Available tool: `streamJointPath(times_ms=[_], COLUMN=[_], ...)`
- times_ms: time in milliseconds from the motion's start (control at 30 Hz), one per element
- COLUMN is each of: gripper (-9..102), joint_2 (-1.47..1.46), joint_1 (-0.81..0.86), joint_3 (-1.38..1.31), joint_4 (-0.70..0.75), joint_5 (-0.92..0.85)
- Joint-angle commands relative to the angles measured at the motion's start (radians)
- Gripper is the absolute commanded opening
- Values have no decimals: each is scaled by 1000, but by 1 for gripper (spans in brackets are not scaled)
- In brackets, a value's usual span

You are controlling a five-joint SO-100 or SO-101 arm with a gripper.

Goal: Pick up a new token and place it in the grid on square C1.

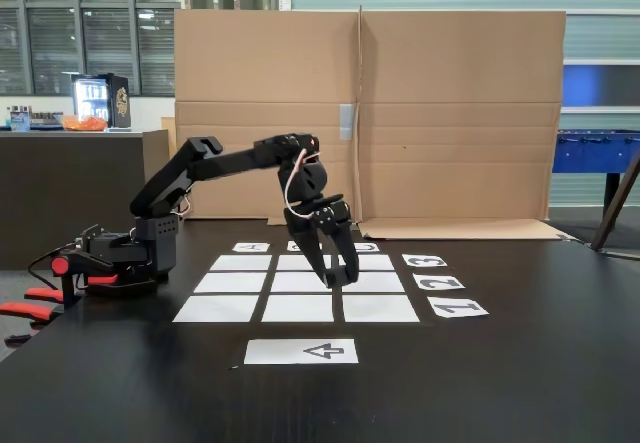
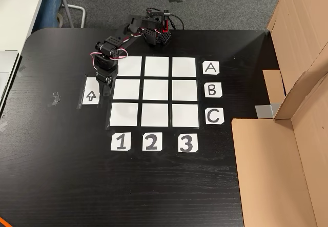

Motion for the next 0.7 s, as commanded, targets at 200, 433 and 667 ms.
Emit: streamJointPath(times_ms=[200,433,667], gripper=[-1,-1,-1], joint_2=[-115,-156,-204], joint_1=[-48,-75,-106], joint_3=[-190,-233,-270], joint_4=[-8,-11,-11], joint_5=[17,17,14])
